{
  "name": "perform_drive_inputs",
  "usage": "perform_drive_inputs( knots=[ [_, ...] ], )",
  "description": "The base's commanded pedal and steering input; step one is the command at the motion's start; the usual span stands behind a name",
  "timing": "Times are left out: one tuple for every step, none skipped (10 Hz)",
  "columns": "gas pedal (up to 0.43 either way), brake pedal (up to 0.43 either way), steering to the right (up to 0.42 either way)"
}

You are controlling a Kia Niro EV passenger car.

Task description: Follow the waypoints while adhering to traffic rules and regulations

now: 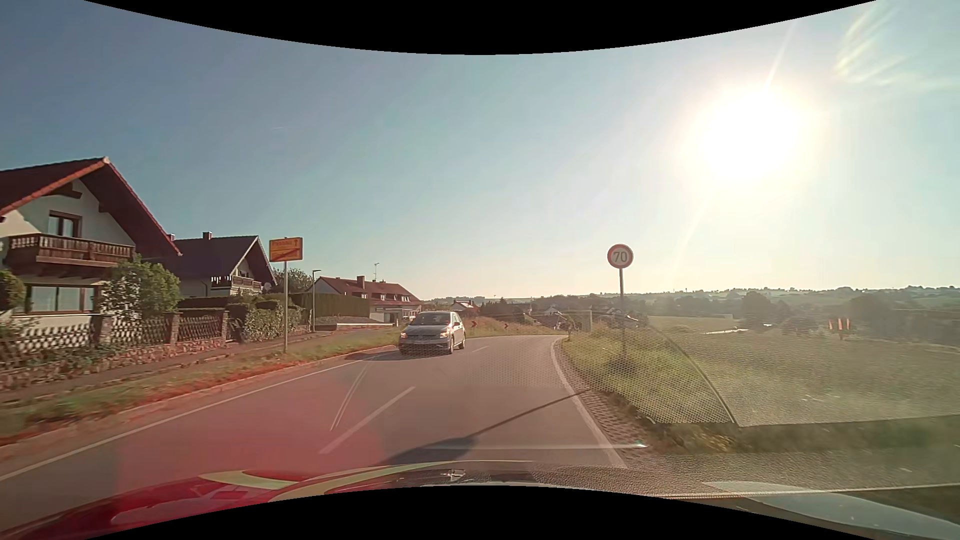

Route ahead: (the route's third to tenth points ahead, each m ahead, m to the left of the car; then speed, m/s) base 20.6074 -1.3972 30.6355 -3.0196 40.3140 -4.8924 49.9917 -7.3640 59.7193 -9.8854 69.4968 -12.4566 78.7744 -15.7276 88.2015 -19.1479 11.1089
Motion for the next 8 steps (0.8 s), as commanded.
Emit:
perform_drive_inputs(
  knots=[
    [0.378,0.0,0.034],
    [0.358,0.0,0.031],
    [0.331,0.0,0.031],
    [0.319,0.0,0.031],
    [0.311,0.0,0.032],
    [0.268,0.0,0.03],
    [0.22,0.0,0.029],
    [0.197,0.0,0.026]
  ],
)
